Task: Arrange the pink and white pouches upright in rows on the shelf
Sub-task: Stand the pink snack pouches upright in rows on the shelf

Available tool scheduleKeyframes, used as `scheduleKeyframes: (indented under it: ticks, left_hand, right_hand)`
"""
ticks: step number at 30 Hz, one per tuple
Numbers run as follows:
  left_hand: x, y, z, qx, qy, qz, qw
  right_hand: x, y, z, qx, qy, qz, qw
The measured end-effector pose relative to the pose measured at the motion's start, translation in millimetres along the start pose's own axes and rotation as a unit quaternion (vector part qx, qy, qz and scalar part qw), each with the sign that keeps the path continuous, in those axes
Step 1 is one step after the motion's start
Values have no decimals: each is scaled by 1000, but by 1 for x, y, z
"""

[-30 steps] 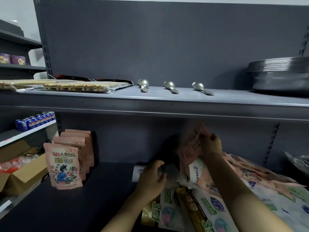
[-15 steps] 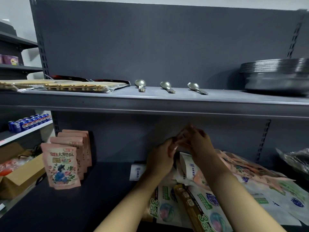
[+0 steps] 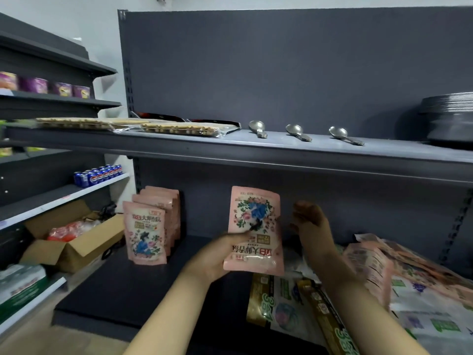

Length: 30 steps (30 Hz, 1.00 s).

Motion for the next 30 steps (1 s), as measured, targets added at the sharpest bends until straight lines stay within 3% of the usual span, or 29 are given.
scheduleKeyframes:
  ticks: [5, 8, 11, 14, 17, 20, 21, 22, 24, 25, 27, 30]
  left_hand:
    - [28, -22, 9, 13, 2, -14, 1000]
    - [45, -40, 8, 43, 30, -1, 999]
    - [65, -56, 1, 67, 160, 20, 985]
    - [80, -65, -10, 76, 295, 22, 952]
    - [87, -70, -25, 90, 415, 39, 904]
    - [88, -71, -42, 107, 585, 72, 801]
    - [88, -72, -49, 105, 636, 73, 761]
    - [88, -73, -58, 98, 676, 69, 727]
    - [89, -79, -74, 76, 721, 53, 687]
    - [93, -81, -82, 63, 720, 46, 689]
    - [111, -87, -94, 33, 666, 9, 746]
    - [147, -96, -105, -17, 358, -37, 933]
  right_hand:
    - [-18, -21, -14, 13, -55, 38, 998]
    - [-32, -40, -10, 107, -183, 127, 969]
    - [-55, -50, -10, 154, -251, 200, 934]
    - [-80, -55, -2, 214, -326, 202, 898]
    - [-108, -66, 10, 280, -441, 267, 810]
    - [-135, -77, 9, 258, -578, 362, 684]
    - [-145, -80, 10, 243, -603, 374, 661]
    - [-154, -82, 8, 216, -612, 377, 661]
    - [-167, -81, 2, 137, -580, 367, 714]
    - [-172, -81, -2, 112, -555, 358, 743]
    - [-178, -81, -10, 78, -513, 335, 787]
    - [-177, -83, -25, -10, -378, 299, 876]
Point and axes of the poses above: each hand's wrist, its own y-axis towards the middle knuckle, its own x-axis out of the back of the hand, z = x × y, the point moved 4 cm from there along y, towards the middle knuckle, and after that the axes turned 7 degrees about y, right-handed, at the moved point
